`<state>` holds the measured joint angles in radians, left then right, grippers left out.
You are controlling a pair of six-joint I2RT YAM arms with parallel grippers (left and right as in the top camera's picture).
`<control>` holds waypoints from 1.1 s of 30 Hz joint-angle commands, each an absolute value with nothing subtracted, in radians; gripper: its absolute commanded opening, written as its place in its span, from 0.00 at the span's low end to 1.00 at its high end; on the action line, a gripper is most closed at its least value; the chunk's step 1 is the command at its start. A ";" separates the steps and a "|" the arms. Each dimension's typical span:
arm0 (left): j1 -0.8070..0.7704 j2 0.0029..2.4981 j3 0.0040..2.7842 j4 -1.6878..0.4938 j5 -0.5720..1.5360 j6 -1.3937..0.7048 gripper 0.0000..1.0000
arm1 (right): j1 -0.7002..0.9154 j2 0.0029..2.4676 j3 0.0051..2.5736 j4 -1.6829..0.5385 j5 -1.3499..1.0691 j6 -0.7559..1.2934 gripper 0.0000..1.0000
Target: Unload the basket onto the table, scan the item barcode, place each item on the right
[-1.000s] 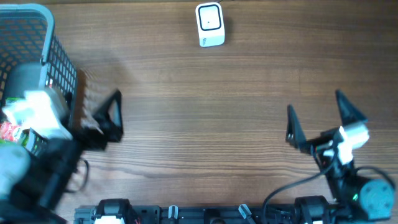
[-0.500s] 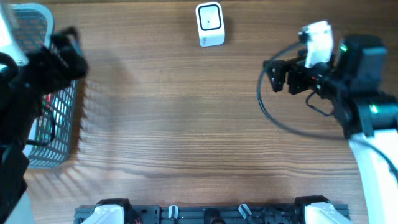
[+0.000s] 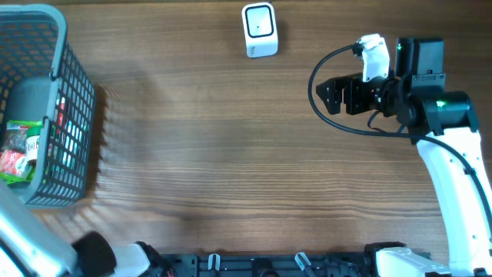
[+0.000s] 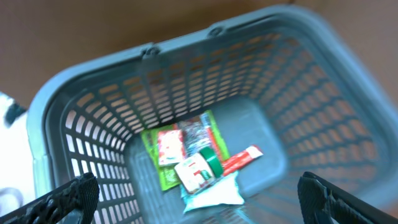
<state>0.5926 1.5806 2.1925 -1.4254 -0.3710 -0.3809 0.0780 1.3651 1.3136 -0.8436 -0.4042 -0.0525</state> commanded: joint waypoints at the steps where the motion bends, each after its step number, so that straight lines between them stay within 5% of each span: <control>1: 0.700 1.675 2.202 -1.434 -0.314 -0.397 1.00 | 0.081 1.366 1.333 -0.856 -0.427 -0.048 1.00; 11: 0.793 1.858 1.979 -1.416 0.110 0.064 1.00 | 0.081 1.366 1.332 -0.858 -0.427 -0.049 1.00; 23: 0.794 1.932 1.654 -1.138 0.122 0.128 0.99 | 0.081 1.366 1.332 -0.859 -0.427 -0.049 1.00; 33: 0.794 2.029 1.648 -1.102 0.123 0.127 0.84 | 0.081 1.366 1.332 -0.858 -0.427 -0.049 1.00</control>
